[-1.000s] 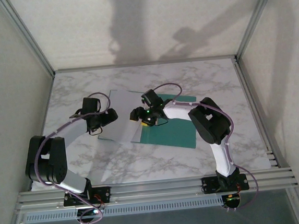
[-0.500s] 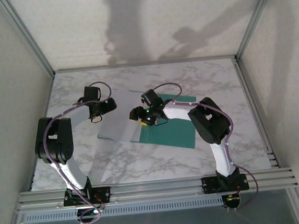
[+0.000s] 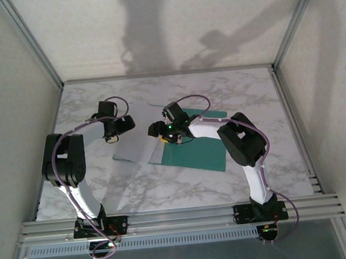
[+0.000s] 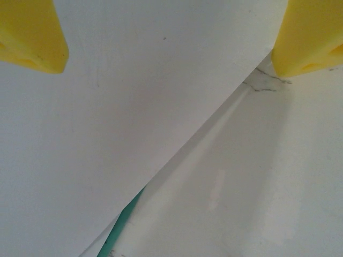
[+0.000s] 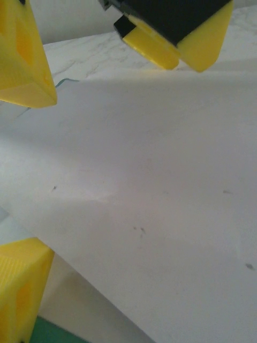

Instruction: Put the files into the folder

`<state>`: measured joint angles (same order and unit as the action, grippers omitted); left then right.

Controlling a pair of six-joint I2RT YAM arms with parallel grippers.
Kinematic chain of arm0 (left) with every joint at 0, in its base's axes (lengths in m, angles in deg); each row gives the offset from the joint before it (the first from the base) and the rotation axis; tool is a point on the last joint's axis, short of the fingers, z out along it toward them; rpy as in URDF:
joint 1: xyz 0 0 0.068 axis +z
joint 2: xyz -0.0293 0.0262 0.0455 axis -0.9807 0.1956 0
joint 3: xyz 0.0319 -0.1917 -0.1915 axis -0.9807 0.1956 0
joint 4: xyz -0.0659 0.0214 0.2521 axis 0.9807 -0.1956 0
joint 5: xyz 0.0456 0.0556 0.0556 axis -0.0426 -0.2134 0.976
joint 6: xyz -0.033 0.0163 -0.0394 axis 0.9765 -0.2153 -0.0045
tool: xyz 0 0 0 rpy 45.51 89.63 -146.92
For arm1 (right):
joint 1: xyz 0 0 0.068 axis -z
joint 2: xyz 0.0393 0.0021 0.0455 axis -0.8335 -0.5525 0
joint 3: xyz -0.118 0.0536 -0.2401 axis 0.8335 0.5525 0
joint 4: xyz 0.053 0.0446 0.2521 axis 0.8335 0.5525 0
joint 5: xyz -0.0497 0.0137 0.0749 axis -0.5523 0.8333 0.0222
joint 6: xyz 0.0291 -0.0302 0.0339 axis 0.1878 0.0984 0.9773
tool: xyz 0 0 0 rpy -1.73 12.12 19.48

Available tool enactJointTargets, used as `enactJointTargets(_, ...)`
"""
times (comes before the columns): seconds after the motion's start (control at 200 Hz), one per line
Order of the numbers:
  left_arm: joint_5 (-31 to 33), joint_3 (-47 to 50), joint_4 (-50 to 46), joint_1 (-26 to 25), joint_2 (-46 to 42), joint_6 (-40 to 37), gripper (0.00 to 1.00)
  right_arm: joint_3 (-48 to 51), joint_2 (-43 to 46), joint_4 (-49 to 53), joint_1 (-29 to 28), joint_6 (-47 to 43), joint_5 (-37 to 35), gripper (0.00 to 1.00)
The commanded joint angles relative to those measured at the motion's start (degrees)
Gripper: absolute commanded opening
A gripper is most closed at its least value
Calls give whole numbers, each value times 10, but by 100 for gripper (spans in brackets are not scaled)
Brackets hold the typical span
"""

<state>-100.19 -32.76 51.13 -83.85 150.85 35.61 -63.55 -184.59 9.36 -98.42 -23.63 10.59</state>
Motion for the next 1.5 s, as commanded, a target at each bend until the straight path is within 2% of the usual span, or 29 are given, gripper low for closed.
enactJointTargets(0.0, -12, -1, -21, 5, 4, 19, 97, 1, -9, -37, -6, 15, 5, 66)
enactJointTargets(0.406, -18, 6, -31, 7, -13, 30, 97, -15, -27, -45, -5, 41, -7, 66)
enactJointTargets(0.606, -15, 19, -26, 14, -26, 40, 97, -44, -42, -16, -6, 43, -13, 59)
enactJointTargets(1.152, -29, 31, -17, 17, -43, 47, 96, -102, -66, 36, -6, 21, -50, 53)
enactJointTargets(1.277, -31, 32, -17, 17, -46, 48, 96, -119, -73, 48, -6, 11, -54, 45)
enactJointTargets(1.372, -32, 31, -19, 18, -52, 48, 96, -133, -72, 62, -6, -4, -60, 33)
enactJointTargets(1.492, -32, 31, -24, 18, -70, 49, 97, -160, -70, 92, -5, -31, -63, 24)
